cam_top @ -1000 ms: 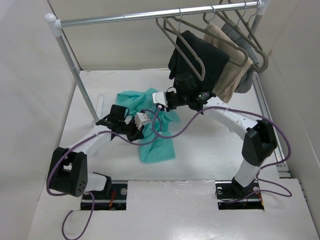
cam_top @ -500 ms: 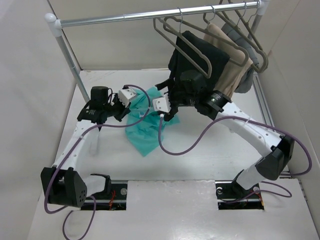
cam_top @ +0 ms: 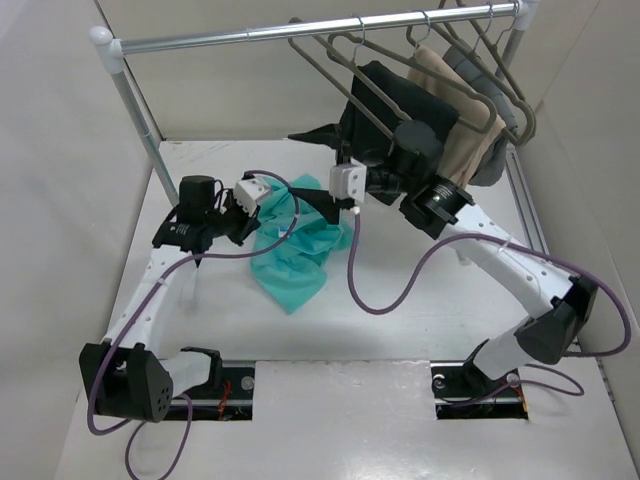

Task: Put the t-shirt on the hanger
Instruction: Move the tshirt to the center of the board

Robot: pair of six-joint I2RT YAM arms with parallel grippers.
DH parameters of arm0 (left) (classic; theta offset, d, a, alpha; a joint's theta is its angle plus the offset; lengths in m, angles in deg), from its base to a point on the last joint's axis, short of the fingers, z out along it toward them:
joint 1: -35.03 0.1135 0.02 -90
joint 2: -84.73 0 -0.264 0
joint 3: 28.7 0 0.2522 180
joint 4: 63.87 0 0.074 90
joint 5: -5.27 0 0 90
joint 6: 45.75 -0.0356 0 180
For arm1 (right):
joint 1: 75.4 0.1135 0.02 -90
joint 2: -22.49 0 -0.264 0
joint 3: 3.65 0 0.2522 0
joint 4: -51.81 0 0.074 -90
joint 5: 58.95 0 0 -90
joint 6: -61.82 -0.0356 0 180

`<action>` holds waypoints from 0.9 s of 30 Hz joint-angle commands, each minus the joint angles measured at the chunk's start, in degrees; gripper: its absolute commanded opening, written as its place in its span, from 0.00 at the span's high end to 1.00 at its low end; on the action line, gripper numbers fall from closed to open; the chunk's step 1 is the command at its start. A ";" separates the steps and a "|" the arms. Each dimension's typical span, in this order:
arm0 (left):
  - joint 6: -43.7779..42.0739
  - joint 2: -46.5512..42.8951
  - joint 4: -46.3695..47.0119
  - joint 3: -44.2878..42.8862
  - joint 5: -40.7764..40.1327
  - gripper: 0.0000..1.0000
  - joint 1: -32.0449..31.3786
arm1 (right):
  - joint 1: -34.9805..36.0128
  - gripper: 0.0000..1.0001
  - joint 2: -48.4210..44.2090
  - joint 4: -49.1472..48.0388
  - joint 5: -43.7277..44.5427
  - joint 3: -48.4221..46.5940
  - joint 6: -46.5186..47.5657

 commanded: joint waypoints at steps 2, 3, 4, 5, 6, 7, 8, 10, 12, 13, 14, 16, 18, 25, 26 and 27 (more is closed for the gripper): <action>0.98 -3.08 2.29 0.57 0.64 1.00 -0.10 | -1.23 0.00 6.78 -34.45 -16.07 -3.33 -27.25; 0.98 -3.09 2.90 1.27 0.03 1.00 -0.10 | -1.23 0.00 8.53 -39.90 -18.09 -3.33 -30.99; 0.98 -3.09 2.91 1.27 0.03 1.00 -0.10 | -1.23 0.00 10.29 -52.57 -22.90 -3.85 -35.47; 0.98 -3.78 2.91 1.27 0.03 1.00 -0.10 | -1.23 0.00 13.79 -58.62 -24.51 -5.07 -45.26; 0.98 -3.79 3.43 1.80 0.03 1.00 -0.10 | -1.23 0.00 15.04 -62.94 -25.22 -5.78 -49.27; 0.98 -4.40 3.44 1.80 -0.58 1.00 -0.10 | -1.23 0.00 15.93 -65.07 -25.23 -6.48 -51.22; 0.98 -4.41 3.44 1.80 -0.59 1.00 -0.10 | -1.23 0.00 15.93 -62.48 -25.23 -6.49 -51.24; 0.98 -4.93 3.44 2.33 -1.11 1.00 -0.10 | -1.23 0.00 12.97 -48.07 -22.44 -5.45 -42.15; 0.98 -4.93 3.96 2.33 -1.11 1.00 -0.10 | -0.54 0.00 10.34 -32.74 -19.18 -4.91 -28.82; 0.46 -5.46 3.96 2.33 -1.11 1.00 -0.10 | 0.08 0.00 9.18 -24.57 -16.64 -4.21 -14.21; 0.45 -5.46 3.96 2.33 -1.64 1.00 -0.10 | 0.78 0.00 8.30 -17.01 -9.83 -4.99 -8.06; -0.07 -5.46 3.96 2.33 -1.64 1.00 -0.10 | 2.72 0.00 6.89 -4.65 -4.51 -5.60 1.53; -0.08 -5.98 3.96 2.33 -2.26 1.00 -0.10 | 4.21 0.00 5.92 4.40 5.84 -6.92 8.31; -1.13 -5.99 3.96 1.72 -4.01 1.00 -0.10 | 15.82 0.00 -2.51 -2.52 40.47 -0.19 35.45; -1.65 -5.99 3.96 1.71 -4.02 1.00 -0.10 | 15.82 0.00 -4.35 -6.52 44.86 4.62 25.67; -1.66 -5.99 3.96 1.71 -4.02 1.00 -0.10 | 15.82 0.00 -5.06 -9.60 49.95 6.59 21.57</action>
